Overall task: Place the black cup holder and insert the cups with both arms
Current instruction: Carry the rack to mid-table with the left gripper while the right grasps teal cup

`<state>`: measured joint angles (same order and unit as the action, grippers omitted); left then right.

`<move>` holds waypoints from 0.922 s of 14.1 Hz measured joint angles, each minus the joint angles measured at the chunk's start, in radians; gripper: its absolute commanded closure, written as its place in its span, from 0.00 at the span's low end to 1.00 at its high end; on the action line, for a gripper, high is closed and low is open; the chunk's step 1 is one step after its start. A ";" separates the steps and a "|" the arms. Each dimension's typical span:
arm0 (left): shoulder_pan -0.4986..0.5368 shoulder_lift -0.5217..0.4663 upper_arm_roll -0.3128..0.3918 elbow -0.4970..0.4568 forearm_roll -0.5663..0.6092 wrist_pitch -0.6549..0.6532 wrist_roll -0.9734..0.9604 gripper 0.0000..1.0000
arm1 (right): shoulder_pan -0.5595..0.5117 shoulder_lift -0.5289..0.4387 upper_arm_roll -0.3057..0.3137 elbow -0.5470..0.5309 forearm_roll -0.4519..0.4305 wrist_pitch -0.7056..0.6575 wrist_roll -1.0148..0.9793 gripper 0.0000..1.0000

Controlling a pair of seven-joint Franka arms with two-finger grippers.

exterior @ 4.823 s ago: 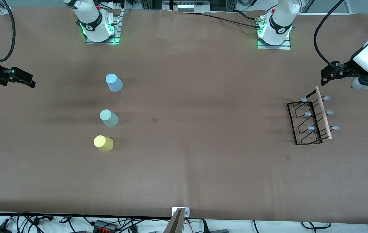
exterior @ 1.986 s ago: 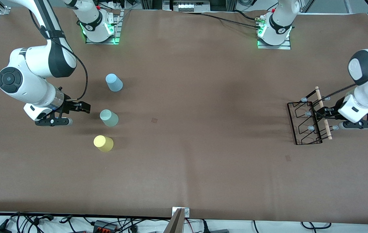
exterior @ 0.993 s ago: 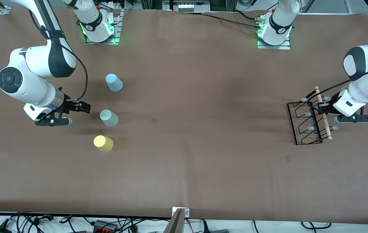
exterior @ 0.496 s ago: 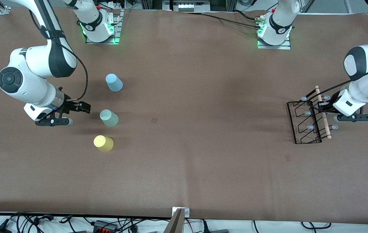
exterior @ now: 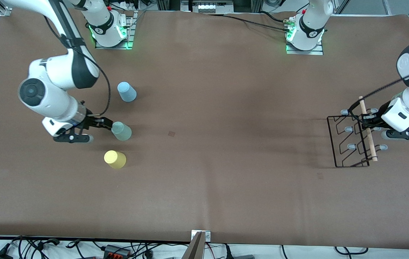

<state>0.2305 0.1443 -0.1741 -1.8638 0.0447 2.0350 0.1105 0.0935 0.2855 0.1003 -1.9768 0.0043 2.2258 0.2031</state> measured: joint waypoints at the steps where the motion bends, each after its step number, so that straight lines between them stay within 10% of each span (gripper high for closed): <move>1: -0.005 0.001 -0.044 0.028 0.000 -0.007 -0.004 0.98 | 0.004 0.007 0.000 -0.014 0.000 0.026 0.001 0.00; 6: -0.035 0.050 -0.250 0.088 0.000 -0.009 -0.194 0.98 | 0.005 0.013 0.000 -0.137 0.000 0.202 0.021 0.00; 13: -0.313 0.165 -0.282 0.145 0.000 -0.006 -0.638 0.99 | 0.034 0.028 0.000 -0.191 0.000 0.307 0.055 0.00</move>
<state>-0.0828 0.3097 -0.4557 -1.7185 0.0445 2.0295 -0.5279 0.1273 0.3139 0.1003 -2.1675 0.0044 2.5329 0.2585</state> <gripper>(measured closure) 0.841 0.000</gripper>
